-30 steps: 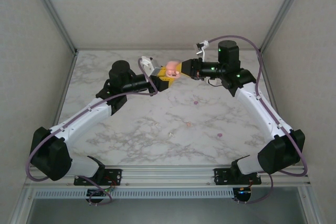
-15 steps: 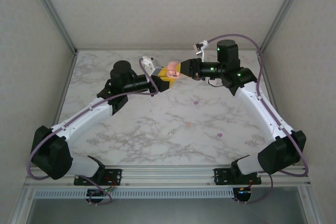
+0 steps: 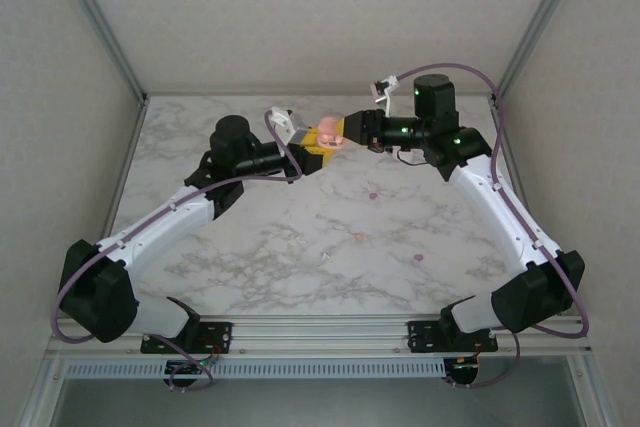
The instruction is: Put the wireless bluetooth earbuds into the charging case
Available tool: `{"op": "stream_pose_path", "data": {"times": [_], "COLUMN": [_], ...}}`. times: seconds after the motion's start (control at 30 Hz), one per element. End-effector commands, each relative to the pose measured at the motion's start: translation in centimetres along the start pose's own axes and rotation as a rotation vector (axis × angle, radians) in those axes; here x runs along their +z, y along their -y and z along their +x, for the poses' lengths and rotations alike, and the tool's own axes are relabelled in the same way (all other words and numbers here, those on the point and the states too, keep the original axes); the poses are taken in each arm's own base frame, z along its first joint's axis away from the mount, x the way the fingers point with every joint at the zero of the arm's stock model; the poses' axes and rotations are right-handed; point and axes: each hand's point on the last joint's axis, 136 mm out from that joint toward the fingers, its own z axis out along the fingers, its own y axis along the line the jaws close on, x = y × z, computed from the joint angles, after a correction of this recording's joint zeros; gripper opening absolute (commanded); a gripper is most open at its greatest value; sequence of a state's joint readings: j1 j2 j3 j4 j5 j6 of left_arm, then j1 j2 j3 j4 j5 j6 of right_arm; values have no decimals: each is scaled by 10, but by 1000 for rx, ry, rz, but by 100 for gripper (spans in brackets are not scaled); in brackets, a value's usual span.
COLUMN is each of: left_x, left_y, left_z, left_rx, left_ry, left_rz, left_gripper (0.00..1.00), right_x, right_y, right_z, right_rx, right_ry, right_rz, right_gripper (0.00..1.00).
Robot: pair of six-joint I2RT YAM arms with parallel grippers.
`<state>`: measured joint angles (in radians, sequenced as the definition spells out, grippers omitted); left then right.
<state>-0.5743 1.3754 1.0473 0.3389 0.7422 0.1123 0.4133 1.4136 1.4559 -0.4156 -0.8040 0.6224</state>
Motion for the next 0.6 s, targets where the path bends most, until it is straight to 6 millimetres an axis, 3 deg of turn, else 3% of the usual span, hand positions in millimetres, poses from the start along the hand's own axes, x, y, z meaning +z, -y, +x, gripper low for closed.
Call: {"op": "stream_pose_path", "data": {"times": [0.0,0.3,0.57], "left_x": [-2,-2,-1], "left_y": [15,12,9], "left_z": [-28,-23,-20], "left_rx": [84,88,91], "left_ry": [70,53,43], "left_rz": [38,20,7], "left_gripper": [19,19,19], "right_x": [-8,-15,-19], "right_y": [-10,-15,-16], "right_z": [-7,-10,-7], "right_rx": [-16,-14,-10], "right_ry": [38,64,65], "right_rz": [16,39,44], "right_gripper": [44,48,41]}}
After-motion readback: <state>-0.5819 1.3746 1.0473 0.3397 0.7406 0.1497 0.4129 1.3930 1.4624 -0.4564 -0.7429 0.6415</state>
